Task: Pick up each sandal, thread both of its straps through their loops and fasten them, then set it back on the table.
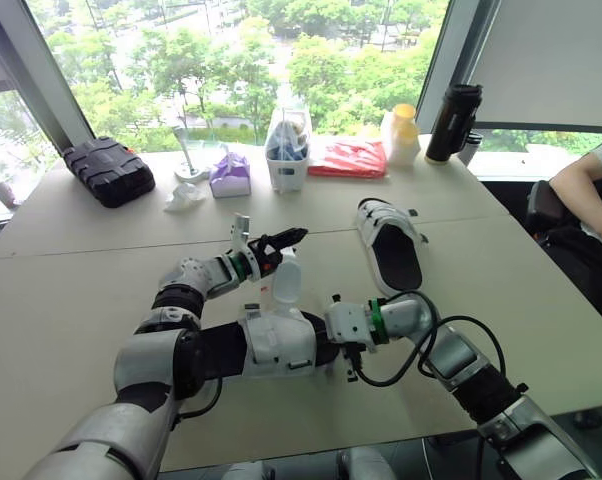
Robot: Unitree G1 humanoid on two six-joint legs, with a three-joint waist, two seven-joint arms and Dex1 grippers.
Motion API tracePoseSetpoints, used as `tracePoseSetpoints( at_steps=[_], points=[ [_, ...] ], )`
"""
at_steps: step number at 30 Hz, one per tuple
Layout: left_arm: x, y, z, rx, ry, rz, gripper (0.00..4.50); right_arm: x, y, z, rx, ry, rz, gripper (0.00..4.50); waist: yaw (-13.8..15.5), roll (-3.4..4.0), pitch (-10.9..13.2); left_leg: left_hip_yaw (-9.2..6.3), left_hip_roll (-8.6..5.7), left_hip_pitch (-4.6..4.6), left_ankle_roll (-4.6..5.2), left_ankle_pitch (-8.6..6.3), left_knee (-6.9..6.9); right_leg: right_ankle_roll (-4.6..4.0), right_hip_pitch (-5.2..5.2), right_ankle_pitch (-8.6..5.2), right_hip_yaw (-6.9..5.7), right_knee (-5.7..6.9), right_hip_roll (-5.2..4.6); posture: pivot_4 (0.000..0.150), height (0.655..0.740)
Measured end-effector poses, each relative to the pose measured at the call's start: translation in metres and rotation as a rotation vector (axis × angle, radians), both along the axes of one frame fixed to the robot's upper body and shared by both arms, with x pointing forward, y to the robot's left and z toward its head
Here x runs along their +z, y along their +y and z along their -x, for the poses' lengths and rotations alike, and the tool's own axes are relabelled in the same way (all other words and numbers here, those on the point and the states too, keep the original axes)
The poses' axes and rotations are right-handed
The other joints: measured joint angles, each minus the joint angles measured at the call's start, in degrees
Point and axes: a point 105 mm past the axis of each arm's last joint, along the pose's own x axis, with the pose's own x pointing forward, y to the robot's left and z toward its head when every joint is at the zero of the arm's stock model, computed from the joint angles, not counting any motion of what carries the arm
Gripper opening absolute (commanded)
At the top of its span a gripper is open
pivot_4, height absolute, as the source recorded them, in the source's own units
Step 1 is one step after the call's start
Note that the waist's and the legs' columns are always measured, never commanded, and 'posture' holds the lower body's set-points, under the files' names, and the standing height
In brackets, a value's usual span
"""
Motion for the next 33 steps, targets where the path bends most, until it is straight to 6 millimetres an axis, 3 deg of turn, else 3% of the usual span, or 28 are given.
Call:
tracePoseSetpoints(
  at_steps=[3, 9, 13, 16, 22, 27, 33],
  points=[
    [0.003, 0.003, -0.003, 0.021, -0.016, 0.012, 3.17, 0.0, 0.0, 0.0, 0.0, -0.001, 0.0, 0.0, 0.0, 0.0, 0.0, 0.0, 0.0, 0.0, 0.0, 0.0, 0.0, 0.0, 0.0, 0.0, 0.0, 0.0, 0.0, 0.15, 0.74],
    [0.009, 0.01, -0.004, 0.031, -0.061, 0.008, 0.13, 0.0, 0.0, 0.0, 0.002, -0.003, 0.0, 0.0, 0.0, -0.01, 0.0, 0.0, 0.0, 0.0, -0.01, 0.0, 0.0, 0.0, 0.0, 0.0, 0.0, 0.0, 0.0, 0.15, 0.74],
    [0.026, 0.012, 0.002, -0.028, -0.257, -0.07, 0.03, 0.0, 0.0, 0.0, 0.005, -0.003, 0.001, 0.0, -0.1, 0.01, 0.0, 0.02, 0.02, 0.0, -0.03, 0.01, -0.01, -0.14, 0.0, 0.09, 0.01, 0.02, 0.0, 0.15, 0.74],
    [0.033, 0.006, 0.021, -0.116, -0.477, -0.153, 0.03, 0.0, 0.001, 0.0, 0.007, -0.004, 0.003, 0.0, 0.0, 0.01, 0.0, 0.03, 0.08, 0.0, -0.08, 0.05, -0.02, -0.15, -0.01, 0.09, 0.04, 0.03, 0.0, 0.15, 0.74],
    [0.041, -0.013, 0.099, -0.44, -0.932, -0.322, 0.03, -0.001, -0.001, 0.001, 0.008, 0.001, 0.008, 0.0, 0.2, 0.03, 0.0, 0.1, 0.15, -0.03, -0.08, 0.04, -0.04, -0.19, -0.06, 0.1, 0.13, 0.04, -0.01, 0.15, 0.74],
    [0.037, -0.008, 0.137, -0.523, -1.323, -0.485, 0.03, -0.001, -0.002, 0.002, 0.009, 0.004, 0.008, 0.0, 0.4, 0.07, 0.0, 0.12, 0.17, -0.02, -0.05, 0.02, -0.07, -0.36, -0.03, 0.0, 0.14, -0.05, -0.02, 0.15, 0.74],
    [0.037, -0.002, 0.152, -0.567, -1.621, -0.593, 0.03, -0.001, -0.003, 0.002, 0.012, 0.004, 0.014, 0.0, 0.5, 0.09, 0.0, 0.12, 0.2, -0.06, 0.04, -0.02, -0.07, -0.49, 0.08, 0.05, 0.07, -0.37, 0.01, 0.15, 0.74]
  ],
)
